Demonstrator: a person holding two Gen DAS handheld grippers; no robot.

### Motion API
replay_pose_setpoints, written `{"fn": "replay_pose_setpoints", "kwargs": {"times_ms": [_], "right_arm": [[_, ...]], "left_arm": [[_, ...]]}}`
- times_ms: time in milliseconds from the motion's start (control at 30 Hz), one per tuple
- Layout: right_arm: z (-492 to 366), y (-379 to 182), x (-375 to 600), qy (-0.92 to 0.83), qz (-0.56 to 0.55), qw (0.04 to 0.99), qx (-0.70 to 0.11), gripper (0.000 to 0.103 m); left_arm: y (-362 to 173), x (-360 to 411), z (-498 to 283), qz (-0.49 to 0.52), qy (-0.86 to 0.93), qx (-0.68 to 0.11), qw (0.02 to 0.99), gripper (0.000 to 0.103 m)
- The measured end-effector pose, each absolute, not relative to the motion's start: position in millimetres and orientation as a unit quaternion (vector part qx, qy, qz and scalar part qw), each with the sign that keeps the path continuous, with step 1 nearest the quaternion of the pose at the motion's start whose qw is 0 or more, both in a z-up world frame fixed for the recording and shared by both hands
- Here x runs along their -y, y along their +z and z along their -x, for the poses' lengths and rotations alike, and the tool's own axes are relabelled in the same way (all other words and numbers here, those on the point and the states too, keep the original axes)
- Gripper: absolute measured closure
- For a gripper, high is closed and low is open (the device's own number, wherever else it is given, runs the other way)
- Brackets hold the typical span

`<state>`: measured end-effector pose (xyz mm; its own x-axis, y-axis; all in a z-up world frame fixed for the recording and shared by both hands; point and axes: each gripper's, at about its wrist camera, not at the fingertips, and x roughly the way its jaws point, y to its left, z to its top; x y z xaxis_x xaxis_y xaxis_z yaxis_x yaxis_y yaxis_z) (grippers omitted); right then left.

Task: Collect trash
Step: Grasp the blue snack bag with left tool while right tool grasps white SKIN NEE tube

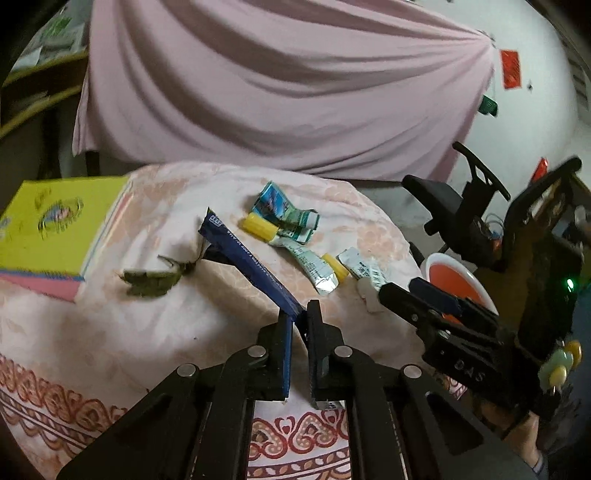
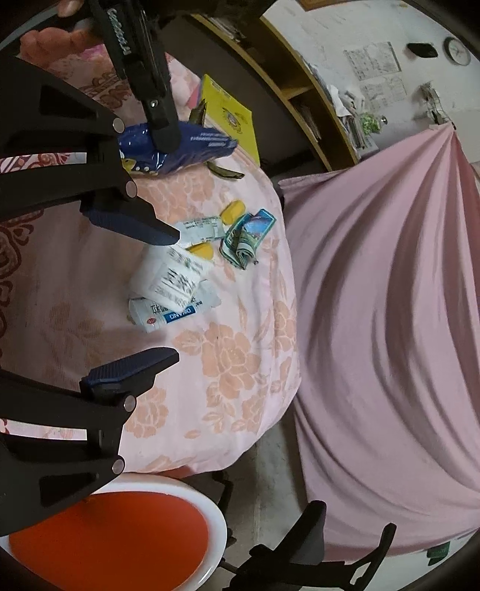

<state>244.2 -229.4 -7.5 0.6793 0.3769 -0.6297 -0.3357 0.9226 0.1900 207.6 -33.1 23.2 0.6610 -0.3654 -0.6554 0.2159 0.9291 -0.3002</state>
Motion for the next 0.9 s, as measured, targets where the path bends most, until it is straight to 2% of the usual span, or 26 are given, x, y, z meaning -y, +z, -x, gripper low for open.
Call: {"fn": "replay_pose_setpoints", "kwargs": {"times_ms": [367,467,533,633,900], "right_arm": [[-256.0,-18.6,221.0,0.216,-0.036,0.897,-0.384,0.057],[-256.9,-20.1,220.8,0.212,-0.035,0.895,-0.390,0.064],[-256.1,-19.8,220.2,0.212,-0.033,0.895,-0.390,0.076],[-252.6,-18.4,219.7,0.216,-0.033,0.897,-0.385,0.082],[-230.7,-5.3,219.2,0.227,-0.027,0.915,-0.333,0.085]], "left_arm": [[23.3,32.8,-204.1,0.076,-0.160,-0.368,0.913,0.100],[22.1,32.5,-206.3,0.080,-0.159,-0.374,0.910,0.100],[22.1,32.0,-207.5,0.083,-0.158,-0.377,0.909,0.100],[24.0,32.3,-207.1,0.085,-0.156,-0.375,0.910,0.100],[30.2,39.6,-192.7,0.068,-0.152,-0.350,0.922,0.101]]}}
